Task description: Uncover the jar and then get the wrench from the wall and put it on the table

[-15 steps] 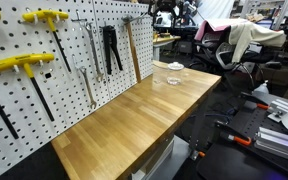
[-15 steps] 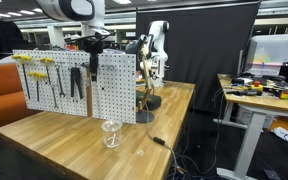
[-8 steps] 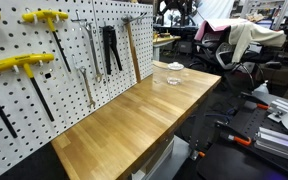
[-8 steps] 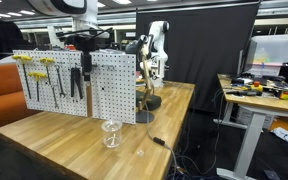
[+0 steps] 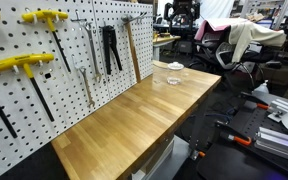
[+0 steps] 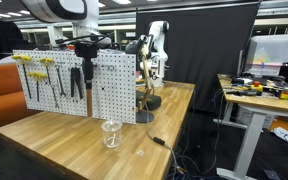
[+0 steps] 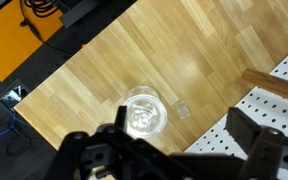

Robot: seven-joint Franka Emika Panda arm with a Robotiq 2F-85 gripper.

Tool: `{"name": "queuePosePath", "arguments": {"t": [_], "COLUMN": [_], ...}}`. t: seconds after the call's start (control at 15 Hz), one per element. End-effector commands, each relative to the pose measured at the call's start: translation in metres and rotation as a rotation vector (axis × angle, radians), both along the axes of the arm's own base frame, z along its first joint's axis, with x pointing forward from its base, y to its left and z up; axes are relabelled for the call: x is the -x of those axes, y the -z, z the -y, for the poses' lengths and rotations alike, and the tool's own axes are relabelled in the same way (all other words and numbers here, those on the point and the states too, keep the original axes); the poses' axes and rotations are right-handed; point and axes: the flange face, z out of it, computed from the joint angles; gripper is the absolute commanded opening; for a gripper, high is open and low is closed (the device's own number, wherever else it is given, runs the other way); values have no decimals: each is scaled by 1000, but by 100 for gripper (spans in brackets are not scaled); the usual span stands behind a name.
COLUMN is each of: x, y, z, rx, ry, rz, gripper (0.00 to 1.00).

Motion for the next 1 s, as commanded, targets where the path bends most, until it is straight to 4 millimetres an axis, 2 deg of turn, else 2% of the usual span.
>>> {"name": "queuePosePath", "arguments": {"t": [0.0,0.2,0.47,0.93], "x": [-28,-46,-58,-52], "y": [29,56,70,83], "z": [13,22,31,45], "rx": [2,8,-2,-16], "ry": [66,122,188,295], "rz": [9,0,-22,-51], "gripper": [100,100,100,100]}}
